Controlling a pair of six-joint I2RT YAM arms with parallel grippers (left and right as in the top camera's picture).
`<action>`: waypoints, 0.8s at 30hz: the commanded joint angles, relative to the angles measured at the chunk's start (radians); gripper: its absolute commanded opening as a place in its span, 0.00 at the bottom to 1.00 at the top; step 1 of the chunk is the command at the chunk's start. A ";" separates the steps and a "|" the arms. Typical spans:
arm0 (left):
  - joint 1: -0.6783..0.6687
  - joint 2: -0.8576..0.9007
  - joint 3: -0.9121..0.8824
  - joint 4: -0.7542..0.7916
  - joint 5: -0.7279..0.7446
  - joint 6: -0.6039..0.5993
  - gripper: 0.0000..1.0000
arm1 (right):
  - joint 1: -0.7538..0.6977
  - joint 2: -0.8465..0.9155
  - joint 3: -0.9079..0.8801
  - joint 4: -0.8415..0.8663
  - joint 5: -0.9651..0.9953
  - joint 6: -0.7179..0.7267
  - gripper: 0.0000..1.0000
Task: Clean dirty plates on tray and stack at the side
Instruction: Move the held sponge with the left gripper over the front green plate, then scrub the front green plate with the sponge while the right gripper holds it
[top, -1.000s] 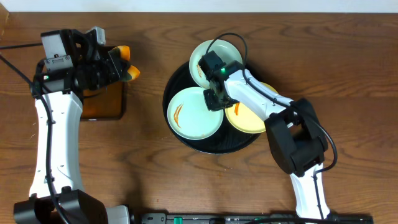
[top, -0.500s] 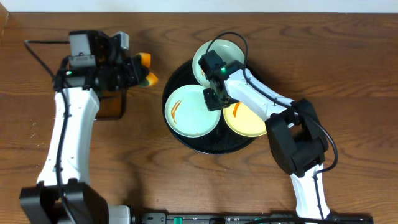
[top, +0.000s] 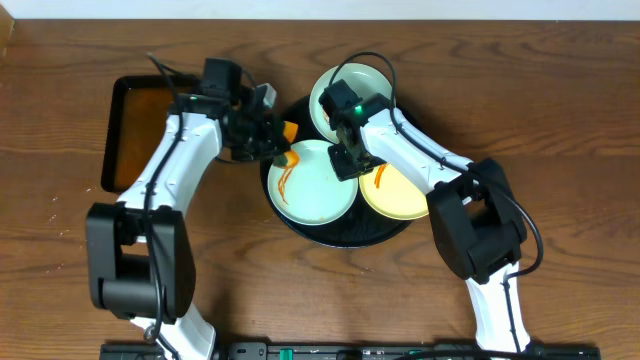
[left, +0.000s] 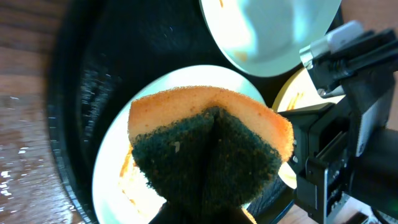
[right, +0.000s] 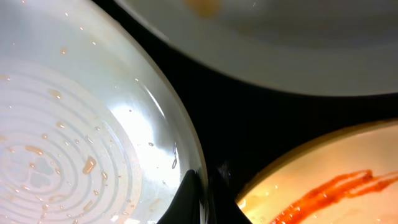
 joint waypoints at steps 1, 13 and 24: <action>-0.038 0.022 -0.005 -0.004 -0.008 0.000 0.07 | 0.001 0.034 0.018 -0.011 -0.003 -0.079 0.01; -0.117 0.057 -0.008 -0.083 -0.219 -0.232 0.07 | -0.036 0.034 0.019 -0.023 -0.009 0.008 0.01; -0.284 0.060 -0.042 -0.045 -0.475 -0.561 0.08 | -0.033 0.034 0.019 -0.023 -0.026 0.008 0.01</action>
